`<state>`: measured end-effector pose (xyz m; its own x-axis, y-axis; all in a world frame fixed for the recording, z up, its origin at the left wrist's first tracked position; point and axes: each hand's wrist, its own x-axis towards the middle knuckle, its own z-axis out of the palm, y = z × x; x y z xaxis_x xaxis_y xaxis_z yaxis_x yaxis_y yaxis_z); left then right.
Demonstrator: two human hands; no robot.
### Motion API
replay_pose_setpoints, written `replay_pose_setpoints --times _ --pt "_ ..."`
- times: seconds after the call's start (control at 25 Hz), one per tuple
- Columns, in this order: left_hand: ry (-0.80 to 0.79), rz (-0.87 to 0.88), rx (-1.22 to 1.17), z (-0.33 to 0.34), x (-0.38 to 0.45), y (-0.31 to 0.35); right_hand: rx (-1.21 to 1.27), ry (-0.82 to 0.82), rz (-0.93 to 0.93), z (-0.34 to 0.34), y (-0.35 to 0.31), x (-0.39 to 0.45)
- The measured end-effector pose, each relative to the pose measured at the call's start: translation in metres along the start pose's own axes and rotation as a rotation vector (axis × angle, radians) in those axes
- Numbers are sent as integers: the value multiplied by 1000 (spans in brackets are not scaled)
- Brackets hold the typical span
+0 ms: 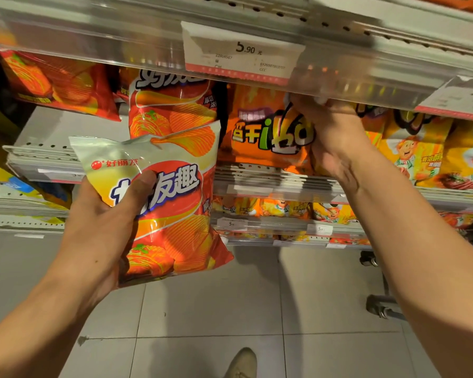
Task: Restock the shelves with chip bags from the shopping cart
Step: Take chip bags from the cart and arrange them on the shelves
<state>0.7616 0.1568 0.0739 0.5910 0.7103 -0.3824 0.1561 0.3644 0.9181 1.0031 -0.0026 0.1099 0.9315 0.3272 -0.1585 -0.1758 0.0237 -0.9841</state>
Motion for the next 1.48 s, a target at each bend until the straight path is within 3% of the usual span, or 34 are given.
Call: replay_pose_setpoints --times 0.12,0.28,0.56,0.8,0.96,1.12,1.28,1.48 --pt "-7 5 4 -4 1 -1 155 39 64 -1 -15 -3" --pt "3 19 27 -12 -1 -3 69 -20 65 -5 -23 -21" --pt "79 47 6 -27 -5 -9 125 77 203 -26 10 -80" --pt "72 -61 22 -34 -4 -17 544 257 321 -9 31 -125" --pt "79 109 40 -17 -11 -10 555 285 283 13 26 -120" --pt "-31 105 -18 -8 -13 -10 487 297 237 17 26 -118" --pt "-9 178 11 -11 -15 -13 496 319 275 8 31 -114" --pt "-96 215 -27 5 -16 -8 440 236 316 19 40 -107"
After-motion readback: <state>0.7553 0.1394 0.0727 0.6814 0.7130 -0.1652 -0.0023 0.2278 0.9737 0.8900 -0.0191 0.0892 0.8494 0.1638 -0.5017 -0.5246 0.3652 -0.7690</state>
